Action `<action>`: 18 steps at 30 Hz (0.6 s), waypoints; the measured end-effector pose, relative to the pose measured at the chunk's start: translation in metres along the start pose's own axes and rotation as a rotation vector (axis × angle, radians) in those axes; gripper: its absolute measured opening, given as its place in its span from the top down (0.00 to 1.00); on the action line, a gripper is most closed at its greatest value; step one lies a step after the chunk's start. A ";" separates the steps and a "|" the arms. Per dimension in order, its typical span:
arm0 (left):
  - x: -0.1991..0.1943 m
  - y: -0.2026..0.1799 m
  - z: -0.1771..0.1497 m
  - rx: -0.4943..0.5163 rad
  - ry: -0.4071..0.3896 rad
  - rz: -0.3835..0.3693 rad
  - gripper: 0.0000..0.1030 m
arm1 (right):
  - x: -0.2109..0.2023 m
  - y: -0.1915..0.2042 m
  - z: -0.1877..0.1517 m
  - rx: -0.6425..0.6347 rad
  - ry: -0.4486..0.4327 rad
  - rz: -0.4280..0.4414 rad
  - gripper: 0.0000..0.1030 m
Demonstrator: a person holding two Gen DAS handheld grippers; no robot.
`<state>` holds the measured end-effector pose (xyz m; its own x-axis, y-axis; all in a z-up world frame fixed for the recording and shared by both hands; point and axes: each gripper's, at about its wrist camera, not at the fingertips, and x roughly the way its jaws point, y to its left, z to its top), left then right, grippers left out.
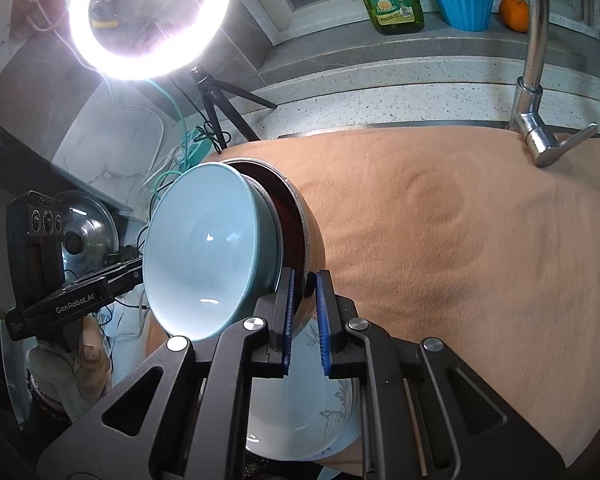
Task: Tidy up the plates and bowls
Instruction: 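Lift the nested bowl stack with both tools and carry it over the plates, then lower the bowl stack onto the white plate stack with both tools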
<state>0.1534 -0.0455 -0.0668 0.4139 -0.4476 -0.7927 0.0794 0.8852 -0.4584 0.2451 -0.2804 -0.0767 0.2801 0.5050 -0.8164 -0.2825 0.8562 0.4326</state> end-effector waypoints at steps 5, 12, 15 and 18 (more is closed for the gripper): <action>-0.002 -0.003 -0.014 -0.001 0.013 -0.004 0.89 | -0.007 0.002 -0.014 -0.004 0.006 -0.004 0.89; -0.004 -0.007 -0.031 0.001 0.033 -0.007 0.89 | -0.013 0.002 -0.036 0.001 0.015 -0.006 0.89; -0.003 -0.008 -0.038 -0.001 0.044 -0.009 0.89 | -0.013 0.000 -0.044 0.009 0.021 -0.005 0.89; -0.002 -0.009 -0.045 -0.004 0.055 -0.012 0.89 | -0.014 -0.002 -0.051 0.017 0.027 -0.005 0.89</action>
<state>0.1109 -0.0578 -0.0793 0.3621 -0.4650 -0.8079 0.0806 0.8791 -0.4698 0.1947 -0.2949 -0.0855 0.2560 0.4981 -0.8285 -0.2653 0.8603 0.4352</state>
